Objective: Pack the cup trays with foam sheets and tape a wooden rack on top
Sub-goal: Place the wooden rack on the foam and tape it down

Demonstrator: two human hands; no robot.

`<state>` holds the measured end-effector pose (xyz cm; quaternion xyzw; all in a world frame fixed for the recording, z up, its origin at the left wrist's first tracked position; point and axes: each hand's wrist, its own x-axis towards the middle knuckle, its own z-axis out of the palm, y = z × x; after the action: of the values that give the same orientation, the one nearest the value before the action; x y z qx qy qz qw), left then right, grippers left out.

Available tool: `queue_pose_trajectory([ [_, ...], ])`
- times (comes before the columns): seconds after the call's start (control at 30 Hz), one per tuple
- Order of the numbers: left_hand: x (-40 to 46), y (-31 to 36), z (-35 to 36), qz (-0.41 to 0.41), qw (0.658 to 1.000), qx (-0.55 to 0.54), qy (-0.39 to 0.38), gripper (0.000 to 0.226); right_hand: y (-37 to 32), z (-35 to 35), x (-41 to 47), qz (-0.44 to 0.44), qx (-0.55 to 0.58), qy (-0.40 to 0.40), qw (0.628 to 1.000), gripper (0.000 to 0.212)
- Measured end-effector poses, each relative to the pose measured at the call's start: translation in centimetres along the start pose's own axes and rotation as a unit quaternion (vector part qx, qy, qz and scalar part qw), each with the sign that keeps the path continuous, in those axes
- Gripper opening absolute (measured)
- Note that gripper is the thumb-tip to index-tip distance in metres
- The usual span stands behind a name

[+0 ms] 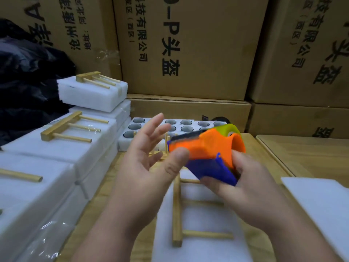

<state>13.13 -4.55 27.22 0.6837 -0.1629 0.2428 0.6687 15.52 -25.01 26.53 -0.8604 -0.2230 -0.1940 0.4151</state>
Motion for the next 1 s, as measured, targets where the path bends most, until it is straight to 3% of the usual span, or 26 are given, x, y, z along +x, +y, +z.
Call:
queue_pose_trajectory([
  [0.1,0.2,0.5,-0.6,0.019,0.999,-0.026,0.036,0.043,1.1,0.2,0.3,-0.026,-0.081,0.014,0.996,0.037],
  [0.17,0.2,0.7,-1.0,0.025,0.999,-0.013,0.046,0.037,1.3,0.2,0.5,-0.040,-0.095,0.025,0.994,0.044],
  [0.3,0.1,1.0,-1.7,0.034,0.998,0.049,0.006,0.034,0.9,0.1,0.7,-0.090,-0.091,0.061,0.990,0.043],
  [0.4,-0.1,1.2,-1.7,0.078,0.991,0.105,-0.031,0.032,0.6,0.0,0.6,-0.091,-0.093,0.053,0.990,0.043],
  [0.57,-0.1,1.8,-1.4,0.116,0.981,0.151,-0.032,0.030,0.3,-0.1,0.7,-0.088,-0.112,0.018,0.990,0.035],
  [1.0,-0.2,2.6,-2.3,0.060,0.976,0.187,-0.091,0.029,-0.9,-0.3,0.8,-0.117,-0.099,-0.119,0.981,0.035],
])
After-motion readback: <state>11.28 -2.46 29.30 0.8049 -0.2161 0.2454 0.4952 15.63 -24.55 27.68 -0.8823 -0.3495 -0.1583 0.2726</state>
